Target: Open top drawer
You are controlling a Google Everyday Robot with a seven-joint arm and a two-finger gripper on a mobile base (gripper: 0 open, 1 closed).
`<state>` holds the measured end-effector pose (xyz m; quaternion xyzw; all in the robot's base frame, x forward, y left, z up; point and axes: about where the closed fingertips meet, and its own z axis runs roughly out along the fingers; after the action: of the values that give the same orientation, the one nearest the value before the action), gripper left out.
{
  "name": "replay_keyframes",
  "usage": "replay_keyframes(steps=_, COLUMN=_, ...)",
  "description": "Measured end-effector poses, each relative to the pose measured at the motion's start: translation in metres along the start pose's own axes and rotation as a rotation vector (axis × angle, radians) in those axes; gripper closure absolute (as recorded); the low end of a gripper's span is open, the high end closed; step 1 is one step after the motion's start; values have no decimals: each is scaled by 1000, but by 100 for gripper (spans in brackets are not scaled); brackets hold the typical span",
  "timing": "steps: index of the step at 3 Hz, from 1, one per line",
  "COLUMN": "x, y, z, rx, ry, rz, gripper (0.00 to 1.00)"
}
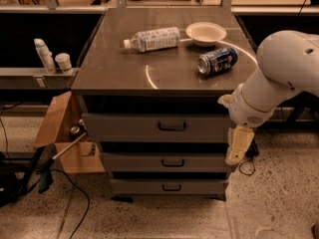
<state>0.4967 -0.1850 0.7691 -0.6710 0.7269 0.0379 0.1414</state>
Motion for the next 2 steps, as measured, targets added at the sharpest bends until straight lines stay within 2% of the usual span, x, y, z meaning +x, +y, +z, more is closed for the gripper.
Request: replay_keyframes(steps=2, x=-1, y=-2, z=8, rx=18, ry=-16, rz=9, gripper=0)
